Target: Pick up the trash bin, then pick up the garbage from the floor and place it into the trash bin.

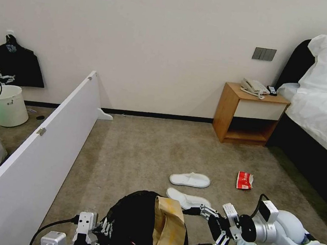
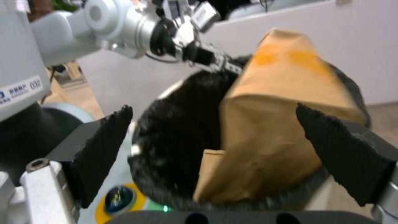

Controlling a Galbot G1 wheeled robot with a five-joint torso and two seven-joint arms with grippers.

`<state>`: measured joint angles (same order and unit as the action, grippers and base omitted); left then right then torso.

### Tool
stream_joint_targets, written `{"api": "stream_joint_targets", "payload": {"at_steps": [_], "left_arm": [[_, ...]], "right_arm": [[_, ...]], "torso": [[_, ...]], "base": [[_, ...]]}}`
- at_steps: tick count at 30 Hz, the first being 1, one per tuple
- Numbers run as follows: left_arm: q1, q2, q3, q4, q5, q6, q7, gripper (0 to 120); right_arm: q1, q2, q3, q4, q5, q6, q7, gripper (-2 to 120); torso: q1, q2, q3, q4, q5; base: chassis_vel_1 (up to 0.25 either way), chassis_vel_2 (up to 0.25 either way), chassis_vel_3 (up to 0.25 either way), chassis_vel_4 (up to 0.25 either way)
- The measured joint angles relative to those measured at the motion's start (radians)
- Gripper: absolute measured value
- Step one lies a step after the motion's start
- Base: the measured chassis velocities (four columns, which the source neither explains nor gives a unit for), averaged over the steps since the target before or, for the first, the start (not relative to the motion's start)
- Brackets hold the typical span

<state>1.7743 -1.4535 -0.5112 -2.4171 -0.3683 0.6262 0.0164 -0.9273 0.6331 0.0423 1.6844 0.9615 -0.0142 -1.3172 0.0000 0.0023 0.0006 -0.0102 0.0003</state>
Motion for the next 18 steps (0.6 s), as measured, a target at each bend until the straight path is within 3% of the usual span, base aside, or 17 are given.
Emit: {"api": "stream_joint_targets", "payload": {"at_steps": [6,10,13,16,18], "left_arm": [[0.003,0.002,-0.004,-0.001,0.0,0.0,0.0,4],[0.0,0.0,-0.003,-0.001,0.0,0.004,0.0,4],[0.0,-0.001,-0.003,-0.001,0.0,0.004,0.0,4],[0.0,-0.001,-0.008,-0.002,0.0,0.004,0.0,4],[0.0,-0.001,-0.013,-0.003,-0.001,0.004,0.001,4]], "right_arm": [[0.021,-0.027,-0.002,-0.01,-0.041,-0.026,-0.01,100],[0.023,-0.039,0.026,-0.015,-0.133,-0.047,0.044,100],[0.02,-0.038,0.037,-0.022,-0.129,-0.044,0.067,100],[-0.006,-0.02,0.086,-0.021,-0.09,-0.016,0.093,100],[-0.057,0.04,0.196,-0.013,-0.049,0.024,0.192,100]], "torso": [[0.0,0.0,0.0,-0.0008,-0.0003],[0.0,0.0,0.0,-0.0005,-0.0003],[0.0,0.0,0.0,-0.0006,-0.0003],[0.0,0.0,0.0,-0.0006,-0.0003],[0.0,0.0,0.0,-0.0005,-0.0004]], "base": [[0.0,0.0,0.0,0.0],[0.0,0.0,0.0,0.0],[0.0,0.0,0.0,0.0],[0.0,0.0,0.0,0.0],[0.0,0.0,0.0,0.0]]}}
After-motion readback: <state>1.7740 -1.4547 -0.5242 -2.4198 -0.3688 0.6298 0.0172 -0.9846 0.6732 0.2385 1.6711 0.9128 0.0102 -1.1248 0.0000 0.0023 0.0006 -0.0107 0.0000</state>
